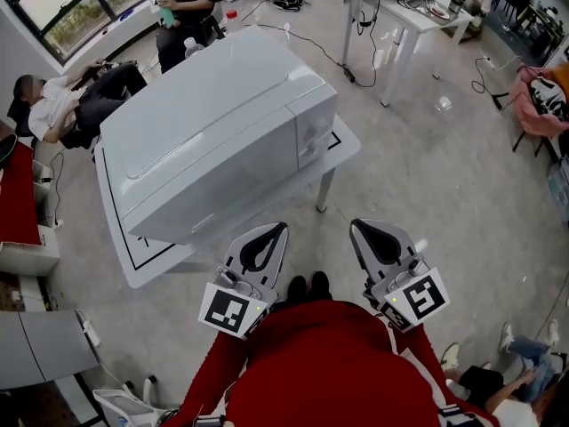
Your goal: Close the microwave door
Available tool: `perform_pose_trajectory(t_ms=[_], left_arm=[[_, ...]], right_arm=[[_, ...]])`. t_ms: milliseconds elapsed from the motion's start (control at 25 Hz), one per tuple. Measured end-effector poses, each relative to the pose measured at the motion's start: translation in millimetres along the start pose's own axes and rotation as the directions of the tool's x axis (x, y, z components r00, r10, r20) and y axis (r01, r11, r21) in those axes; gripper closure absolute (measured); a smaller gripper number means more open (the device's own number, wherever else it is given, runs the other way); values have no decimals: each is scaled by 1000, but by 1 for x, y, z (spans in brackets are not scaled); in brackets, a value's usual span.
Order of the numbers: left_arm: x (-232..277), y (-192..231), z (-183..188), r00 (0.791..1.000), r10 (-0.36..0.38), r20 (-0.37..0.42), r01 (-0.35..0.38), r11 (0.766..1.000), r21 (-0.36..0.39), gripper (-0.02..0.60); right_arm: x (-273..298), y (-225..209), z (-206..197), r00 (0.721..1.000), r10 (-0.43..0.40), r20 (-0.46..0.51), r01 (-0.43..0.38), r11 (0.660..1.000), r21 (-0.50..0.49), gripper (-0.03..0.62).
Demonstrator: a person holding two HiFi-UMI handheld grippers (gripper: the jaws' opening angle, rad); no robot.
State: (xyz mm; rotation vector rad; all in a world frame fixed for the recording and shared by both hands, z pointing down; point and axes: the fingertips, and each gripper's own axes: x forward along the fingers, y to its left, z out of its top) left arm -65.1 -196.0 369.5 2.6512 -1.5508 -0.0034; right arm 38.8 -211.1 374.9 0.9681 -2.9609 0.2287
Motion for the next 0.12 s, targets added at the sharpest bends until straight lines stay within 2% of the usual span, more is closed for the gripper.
perform_pose_trajectory(t_ms=[120], left_arm=[[2, -2, 3, 1000, -2, 11, 2, 1000, -5, 574]], right_arm=[[-1, -2, 0, 1000, 0, -4, 0, 1000, -2, 585]])
